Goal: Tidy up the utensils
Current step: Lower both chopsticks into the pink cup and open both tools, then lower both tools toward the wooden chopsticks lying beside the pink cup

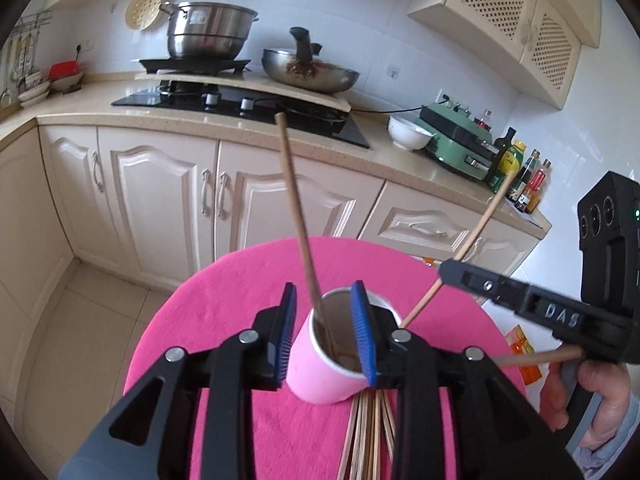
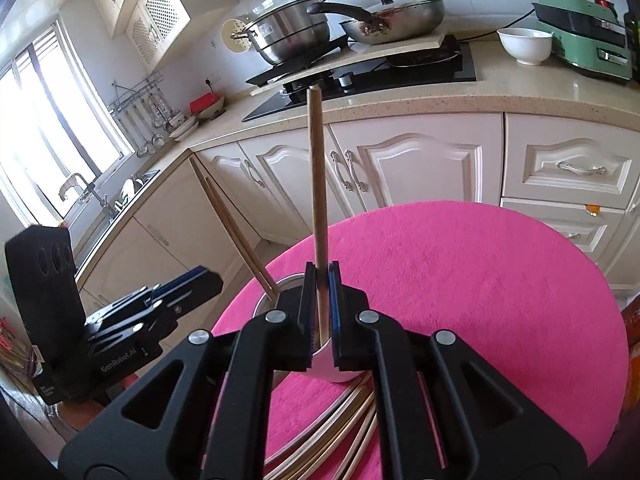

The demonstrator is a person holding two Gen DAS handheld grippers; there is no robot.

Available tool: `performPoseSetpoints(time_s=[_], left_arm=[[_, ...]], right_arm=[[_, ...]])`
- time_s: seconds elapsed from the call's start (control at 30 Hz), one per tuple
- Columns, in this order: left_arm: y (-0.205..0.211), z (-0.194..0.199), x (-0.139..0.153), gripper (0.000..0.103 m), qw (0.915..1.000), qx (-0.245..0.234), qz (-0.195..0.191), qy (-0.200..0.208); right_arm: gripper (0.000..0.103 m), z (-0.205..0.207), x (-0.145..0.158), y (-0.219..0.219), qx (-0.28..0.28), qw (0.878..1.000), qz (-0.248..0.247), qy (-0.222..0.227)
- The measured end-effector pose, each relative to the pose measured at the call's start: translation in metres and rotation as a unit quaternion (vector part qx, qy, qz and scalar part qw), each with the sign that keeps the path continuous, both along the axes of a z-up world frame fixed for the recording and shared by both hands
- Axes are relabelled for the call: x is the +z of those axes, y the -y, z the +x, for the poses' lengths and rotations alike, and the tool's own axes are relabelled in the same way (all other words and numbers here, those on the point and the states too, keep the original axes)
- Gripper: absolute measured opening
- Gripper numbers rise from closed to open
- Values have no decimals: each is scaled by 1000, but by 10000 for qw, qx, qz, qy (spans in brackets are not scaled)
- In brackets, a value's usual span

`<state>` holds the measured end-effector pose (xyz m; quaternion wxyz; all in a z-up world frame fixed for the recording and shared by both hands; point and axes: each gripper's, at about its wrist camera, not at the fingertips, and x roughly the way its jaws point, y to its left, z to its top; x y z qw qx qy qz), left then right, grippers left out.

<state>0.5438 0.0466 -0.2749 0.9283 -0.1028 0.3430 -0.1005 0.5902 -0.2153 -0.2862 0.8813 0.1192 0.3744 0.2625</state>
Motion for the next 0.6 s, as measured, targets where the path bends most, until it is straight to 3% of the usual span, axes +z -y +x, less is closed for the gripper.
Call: performPoseSetpoints(time_s=[0.2, 0.27, 0.33, 0.47, 0.6], left_arm=[[-7, -16, 1, 33, 9997, 4, 70, -242], [-7, -22, 0, 33, 9994, -14, 56, -339], [-7, -26, -1, 33, 9991, -18, 80, -422], [-5, -31, -15, 33, 9962, -154, 158, -847], [1, -31, -45, 33, 9853, -489, 225, -1622]], right_arm=[[11, -9, 15, 11, -117, 9999, 65, 62], [27, -13, 20, 17, -180, 9997, 113, 99], [35, -17, 26, 22, -256, 9994, 152, 159], [39, -30, 30, 38, -502, 9984, 216, 135], [39, -44, 11, 55, -857, 9961, 27, -185]])
